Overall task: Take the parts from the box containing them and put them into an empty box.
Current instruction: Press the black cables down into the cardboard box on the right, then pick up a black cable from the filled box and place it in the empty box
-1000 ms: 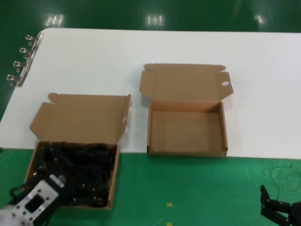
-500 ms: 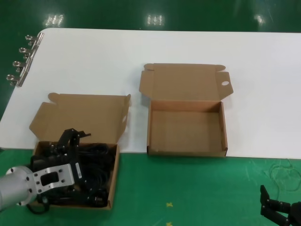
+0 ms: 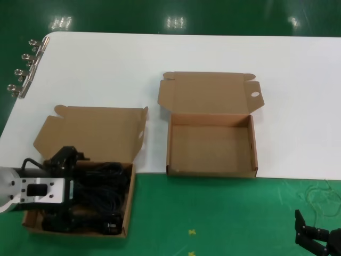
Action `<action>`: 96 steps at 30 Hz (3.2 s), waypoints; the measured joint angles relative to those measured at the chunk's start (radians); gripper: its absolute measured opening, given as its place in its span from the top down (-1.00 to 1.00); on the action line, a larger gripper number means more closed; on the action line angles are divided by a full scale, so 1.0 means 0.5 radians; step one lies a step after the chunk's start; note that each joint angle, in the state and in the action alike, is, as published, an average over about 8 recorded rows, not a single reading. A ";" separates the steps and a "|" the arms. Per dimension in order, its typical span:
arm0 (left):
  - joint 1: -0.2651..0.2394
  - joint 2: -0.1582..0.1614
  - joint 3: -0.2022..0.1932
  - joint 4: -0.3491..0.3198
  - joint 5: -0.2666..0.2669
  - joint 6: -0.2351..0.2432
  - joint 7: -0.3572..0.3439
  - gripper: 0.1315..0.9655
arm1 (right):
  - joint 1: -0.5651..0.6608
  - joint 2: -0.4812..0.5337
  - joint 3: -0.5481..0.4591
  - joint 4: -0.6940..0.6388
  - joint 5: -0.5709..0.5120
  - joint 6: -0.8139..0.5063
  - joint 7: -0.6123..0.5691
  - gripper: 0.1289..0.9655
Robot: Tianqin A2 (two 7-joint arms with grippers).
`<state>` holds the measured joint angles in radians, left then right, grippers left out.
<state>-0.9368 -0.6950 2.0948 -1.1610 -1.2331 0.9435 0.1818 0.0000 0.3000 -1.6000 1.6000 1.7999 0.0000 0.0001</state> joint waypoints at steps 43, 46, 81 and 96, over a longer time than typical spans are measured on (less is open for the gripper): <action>-0.367 0.211 0.157 0.672 0.058 0.081 0.713 -0.37 | 0.000 0.000 0.000 0.000 0.000 0.000 0.001 -1.00; -0.361 0.202 0.156 0.658 0.060 0.085 0.698 -0.24 | 0.000 0.000 0.000 0.000 0.000 0.000 0.001 -1.00; -0.456 0.180 0.145 0.563 0.072 0.152 0.626 0.82 | 0.000 0.000 0.000 0.000 0.000 0.000 0.000 -1.00; -0.709 0.532 0.183 0.625 0.075 0.106 0.548 0.82 | 0.000 0.000 0.000 0.000 0.000 0.000 0.000 -1.00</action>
<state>-1.2915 -0.4292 2.1864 -0.8486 -1.1955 0.9963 0.4560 0.0000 0.3000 -1.6000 1.6000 1.7997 0.0001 0.0003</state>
